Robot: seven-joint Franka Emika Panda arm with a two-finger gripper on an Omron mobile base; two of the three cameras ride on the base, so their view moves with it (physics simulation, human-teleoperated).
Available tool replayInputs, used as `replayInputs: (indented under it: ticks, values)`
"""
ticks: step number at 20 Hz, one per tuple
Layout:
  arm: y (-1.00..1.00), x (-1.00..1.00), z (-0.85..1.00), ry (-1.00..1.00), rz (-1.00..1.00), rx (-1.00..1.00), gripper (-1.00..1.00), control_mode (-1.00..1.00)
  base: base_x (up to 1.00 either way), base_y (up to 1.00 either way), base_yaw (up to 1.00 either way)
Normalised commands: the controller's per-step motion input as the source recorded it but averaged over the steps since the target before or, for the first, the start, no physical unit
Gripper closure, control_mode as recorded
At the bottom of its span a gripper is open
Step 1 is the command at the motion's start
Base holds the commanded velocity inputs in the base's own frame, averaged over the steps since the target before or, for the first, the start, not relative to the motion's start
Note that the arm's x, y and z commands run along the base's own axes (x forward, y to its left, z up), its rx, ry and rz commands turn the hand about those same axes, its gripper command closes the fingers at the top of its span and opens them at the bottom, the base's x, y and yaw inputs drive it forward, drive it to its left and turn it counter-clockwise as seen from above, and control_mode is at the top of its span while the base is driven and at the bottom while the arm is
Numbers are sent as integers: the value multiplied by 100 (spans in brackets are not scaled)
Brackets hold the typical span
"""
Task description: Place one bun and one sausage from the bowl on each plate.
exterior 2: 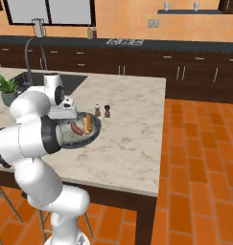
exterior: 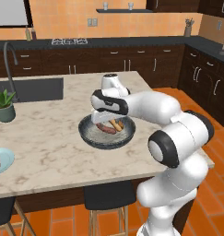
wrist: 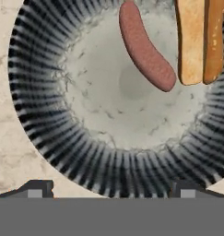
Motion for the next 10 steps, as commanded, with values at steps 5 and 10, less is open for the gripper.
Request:
replayInputs:
  ticks: [5,10]
  values:
    - [0,50,-34,-9,11,0,-100,-100,0,0,0]
    - [3,53,-68,-3,15,0,-100,-100,0,0,0]
